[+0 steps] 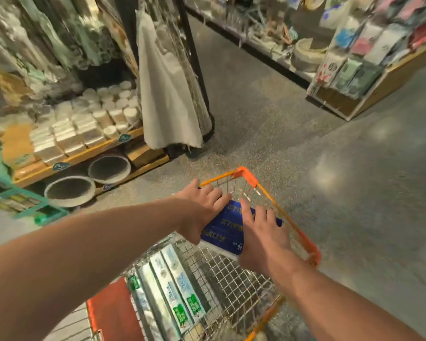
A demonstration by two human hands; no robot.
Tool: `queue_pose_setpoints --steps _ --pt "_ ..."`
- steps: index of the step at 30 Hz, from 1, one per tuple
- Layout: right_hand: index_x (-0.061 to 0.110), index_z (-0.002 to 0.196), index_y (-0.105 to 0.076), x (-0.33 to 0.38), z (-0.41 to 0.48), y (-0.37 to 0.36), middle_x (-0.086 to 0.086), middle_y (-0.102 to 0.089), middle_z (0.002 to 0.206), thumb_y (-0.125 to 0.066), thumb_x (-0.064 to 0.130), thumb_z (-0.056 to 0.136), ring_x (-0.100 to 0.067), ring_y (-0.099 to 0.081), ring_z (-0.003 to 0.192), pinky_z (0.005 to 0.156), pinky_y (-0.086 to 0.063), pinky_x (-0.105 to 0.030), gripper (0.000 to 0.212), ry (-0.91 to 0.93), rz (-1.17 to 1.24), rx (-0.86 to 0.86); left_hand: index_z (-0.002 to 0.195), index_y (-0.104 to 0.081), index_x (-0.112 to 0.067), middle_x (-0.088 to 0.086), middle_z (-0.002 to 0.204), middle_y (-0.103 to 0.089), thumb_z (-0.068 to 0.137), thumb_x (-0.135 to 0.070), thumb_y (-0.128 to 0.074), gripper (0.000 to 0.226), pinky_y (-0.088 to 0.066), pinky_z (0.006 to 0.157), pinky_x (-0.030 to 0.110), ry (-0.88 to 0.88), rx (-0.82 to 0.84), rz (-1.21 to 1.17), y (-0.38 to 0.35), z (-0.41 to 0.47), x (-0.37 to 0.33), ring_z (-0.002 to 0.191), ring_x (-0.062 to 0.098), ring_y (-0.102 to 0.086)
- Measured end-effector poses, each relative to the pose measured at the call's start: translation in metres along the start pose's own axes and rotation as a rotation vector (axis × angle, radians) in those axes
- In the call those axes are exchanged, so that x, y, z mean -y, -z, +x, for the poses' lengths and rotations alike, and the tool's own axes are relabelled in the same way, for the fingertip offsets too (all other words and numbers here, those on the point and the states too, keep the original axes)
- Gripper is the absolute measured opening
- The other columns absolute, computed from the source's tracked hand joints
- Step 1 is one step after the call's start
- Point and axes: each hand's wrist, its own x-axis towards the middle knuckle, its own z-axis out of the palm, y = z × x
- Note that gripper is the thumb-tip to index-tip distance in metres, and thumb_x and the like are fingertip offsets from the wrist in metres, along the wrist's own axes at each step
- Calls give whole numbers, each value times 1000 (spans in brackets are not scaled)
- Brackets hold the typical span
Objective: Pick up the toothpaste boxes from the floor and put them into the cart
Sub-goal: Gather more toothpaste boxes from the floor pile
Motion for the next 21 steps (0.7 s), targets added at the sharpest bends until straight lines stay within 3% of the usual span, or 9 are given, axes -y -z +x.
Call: queue_pose_setpoints --steps 3,7,12,18,21 --pt "23 160 1 17 12 -44 -5 -40 129 -70 59 61 -25 -42 116 83 -52 -44 126 -12 67 35 156 -7 -12 12 141 -41 61 -63 -75 127 -39 98 50 -61 12 -4 -47 28 4 122 31 -47" --pt "23 157 18 35 29 -94 -9 -28 146 -68 57 72 -31 -30 135 95 -48 -53 126 -56 156 84 157 -4 -11 14 142 -39 66 -62 -75 126 -37 101 53 -135 51 -6 -108 57 4 124 32 -46" --pt "20 156 25 63 40 -156 -15 -25 151 -65 62 73 -36 -30 137 91 -51 -53 130 -141 137 156 159 4 -12 16 149 -31 62 -62 -82 139 -33 107 57 -200 131 10 -171 79 -2 132 34 -39" --pt "20 151 34 102 53 -206 -16 -12 157 -79 56 72 -36 -21 143 99 -45 -57 142 -252 166 250 159 2 -11 15 150 -31 61 -60 -86 140 -33 106 55 -273 132 94 -223 92 1 132 33 -40" --pt "20 148 36 119 57 -222 -13 -17 154 -86 55 64 -35 -23 140 96 -47 -55 152 -327 189 235 159 6 -14 13 152 -30 63 -64 -85 141 -30 109 54 -299 121 107 -240 98 6 133 31 -39"
